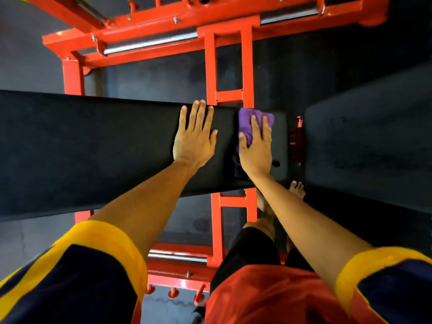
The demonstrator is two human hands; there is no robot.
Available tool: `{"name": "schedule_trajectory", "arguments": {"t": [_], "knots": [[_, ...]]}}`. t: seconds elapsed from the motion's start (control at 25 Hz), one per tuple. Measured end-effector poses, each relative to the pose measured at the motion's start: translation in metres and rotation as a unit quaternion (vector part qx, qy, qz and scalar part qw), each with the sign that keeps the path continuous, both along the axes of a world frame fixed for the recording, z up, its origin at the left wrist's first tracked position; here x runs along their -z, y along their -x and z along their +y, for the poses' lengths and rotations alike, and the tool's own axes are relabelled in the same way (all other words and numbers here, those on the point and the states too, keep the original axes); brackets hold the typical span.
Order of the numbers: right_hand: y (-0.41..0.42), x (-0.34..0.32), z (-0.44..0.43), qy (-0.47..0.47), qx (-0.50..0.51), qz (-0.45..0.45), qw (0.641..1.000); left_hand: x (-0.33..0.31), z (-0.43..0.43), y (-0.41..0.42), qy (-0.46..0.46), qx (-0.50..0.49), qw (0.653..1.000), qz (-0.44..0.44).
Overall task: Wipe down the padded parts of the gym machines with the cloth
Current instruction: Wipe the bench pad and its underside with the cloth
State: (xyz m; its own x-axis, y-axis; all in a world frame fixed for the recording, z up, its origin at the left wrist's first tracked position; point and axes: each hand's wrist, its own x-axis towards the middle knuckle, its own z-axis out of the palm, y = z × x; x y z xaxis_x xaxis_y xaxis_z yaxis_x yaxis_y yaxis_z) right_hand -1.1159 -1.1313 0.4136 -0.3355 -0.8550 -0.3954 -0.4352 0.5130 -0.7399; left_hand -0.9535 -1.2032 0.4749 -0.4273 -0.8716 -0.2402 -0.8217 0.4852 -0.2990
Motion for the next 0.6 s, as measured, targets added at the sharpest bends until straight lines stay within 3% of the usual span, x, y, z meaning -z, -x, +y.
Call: {"name": "schedule_trajectory", "arguments": {"t": [0.08,0.2,0.4,0.52,0.6], "knots": [[-0.006,0.000,0.026,-0.027,0.039,-0.010,0.999,0.001,-0.002,0.001,0.002,-0.001,1.000,-0.001],[-0.029,-0.010,0.035,0.017,-0.024,-0.010,1.000,0.003,-0.002,0.001,-0.004,-0.001,1.000,-0.013],[-0.027,-0.025,-0.049,0.067,-0.101,-0.038,0.992,0.002,0.001,0.001,0.007,0.009,1.000,0.003],[-0.004,-0.018,-0.077,0.091,-0.191,0.042,0.977,0.003,0.000,0.001,0.014,0.003,1.000,0.020],[0.022,-0.004,-0.077,0.093,-0.199,0.101,0.970,0.006,0.001,0.003,0.015,0.005,1.000,0.012]]}}
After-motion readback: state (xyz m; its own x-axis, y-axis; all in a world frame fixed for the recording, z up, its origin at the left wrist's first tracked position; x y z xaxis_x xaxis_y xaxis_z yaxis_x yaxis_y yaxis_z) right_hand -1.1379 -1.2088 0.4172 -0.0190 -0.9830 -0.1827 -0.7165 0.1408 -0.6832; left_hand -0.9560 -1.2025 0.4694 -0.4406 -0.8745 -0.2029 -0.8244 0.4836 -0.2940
